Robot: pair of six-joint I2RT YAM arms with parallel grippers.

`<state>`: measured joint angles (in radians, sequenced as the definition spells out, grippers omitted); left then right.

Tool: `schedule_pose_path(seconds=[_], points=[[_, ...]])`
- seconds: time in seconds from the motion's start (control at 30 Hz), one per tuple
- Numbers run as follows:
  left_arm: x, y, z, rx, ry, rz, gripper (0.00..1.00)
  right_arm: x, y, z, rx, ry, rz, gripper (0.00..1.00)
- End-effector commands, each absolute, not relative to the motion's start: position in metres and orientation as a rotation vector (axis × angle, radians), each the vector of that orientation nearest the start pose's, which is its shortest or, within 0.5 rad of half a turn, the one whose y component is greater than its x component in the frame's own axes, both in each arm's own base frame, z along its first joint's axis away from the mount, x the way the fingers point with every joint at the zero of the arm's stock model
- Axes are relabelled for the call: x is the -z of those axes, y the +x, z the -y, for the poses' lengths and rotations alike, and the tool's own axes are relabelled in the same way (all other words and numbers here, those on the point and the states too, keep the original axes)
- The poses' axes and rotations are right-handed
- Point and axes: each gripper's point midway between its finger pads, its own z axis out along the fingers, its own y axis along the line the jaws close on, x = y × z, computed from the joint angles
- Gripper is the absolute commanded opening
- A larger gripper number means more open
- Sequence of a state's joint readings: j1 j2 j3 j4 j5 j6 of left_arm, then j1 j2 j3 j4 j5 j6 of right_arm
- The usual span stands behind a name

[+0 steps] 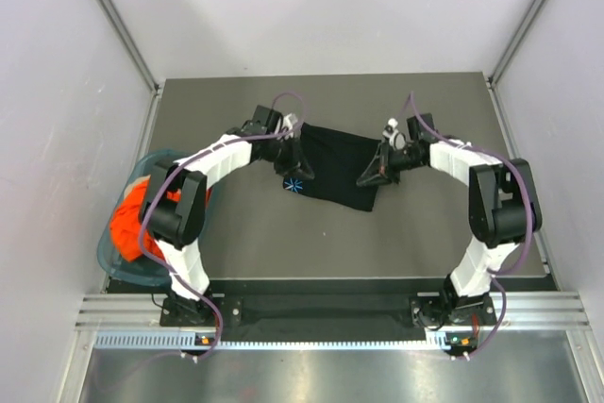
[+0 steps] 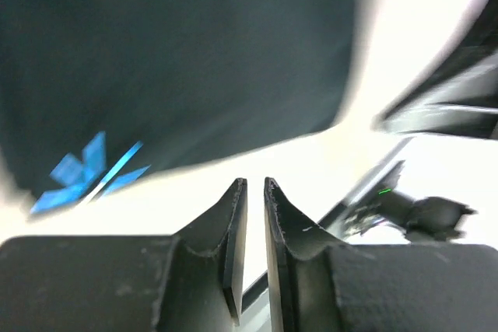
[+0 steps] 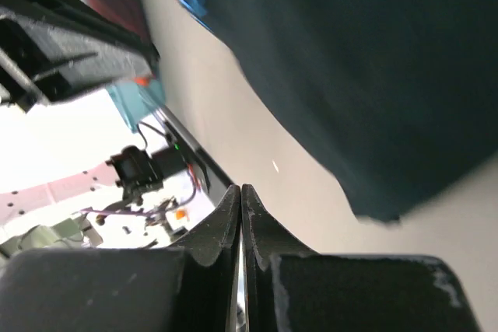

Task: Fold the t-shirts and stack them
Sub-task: Fold the tshirt

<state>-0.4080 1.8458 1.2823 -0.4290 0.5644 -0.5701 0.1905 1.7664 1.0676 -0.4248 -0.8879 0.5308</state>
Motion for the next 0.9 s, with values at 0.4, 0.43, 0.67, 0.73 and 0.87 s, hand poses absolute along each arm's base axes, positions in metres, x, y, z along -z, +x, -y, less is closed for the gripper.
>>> schedule_pose_path(seconds=[0.4, 0.43, 0.67, 0.73, 0.87], points=[[0.004, 0.379, 0.286, 1.015, -0.116, -2.775, 0.19, -0.018, 0.329, -0.213, -1.396, 0.214, -2.769, 0.00], [0.003, 0.377, 0.283, 0.991, -0.090, -2.784, 0.20, -0.020, 0.328, -0.208, -1.376, 0.212, -2.778, 0.00], [-0.075, 0.384, 0.301, 1.095, -0.007, -2.648, 0.24, -0.083, 0.365, -0.217, -1.350, 0.072, -2.636, 0.06], [-0.079, 0.387, 0.301, 1.083, -0.033, -2.649, 0.24, -0.097, 0.383, -0.227, -1.390, 0.116, -2.583, 0.08], [-0.059, 0.384, 0.298, 1.055, -0.100, -2.711, 0.23, -0.096, 0.423, -0.232, -1.426, 0.229, -2.471, 0.10]])
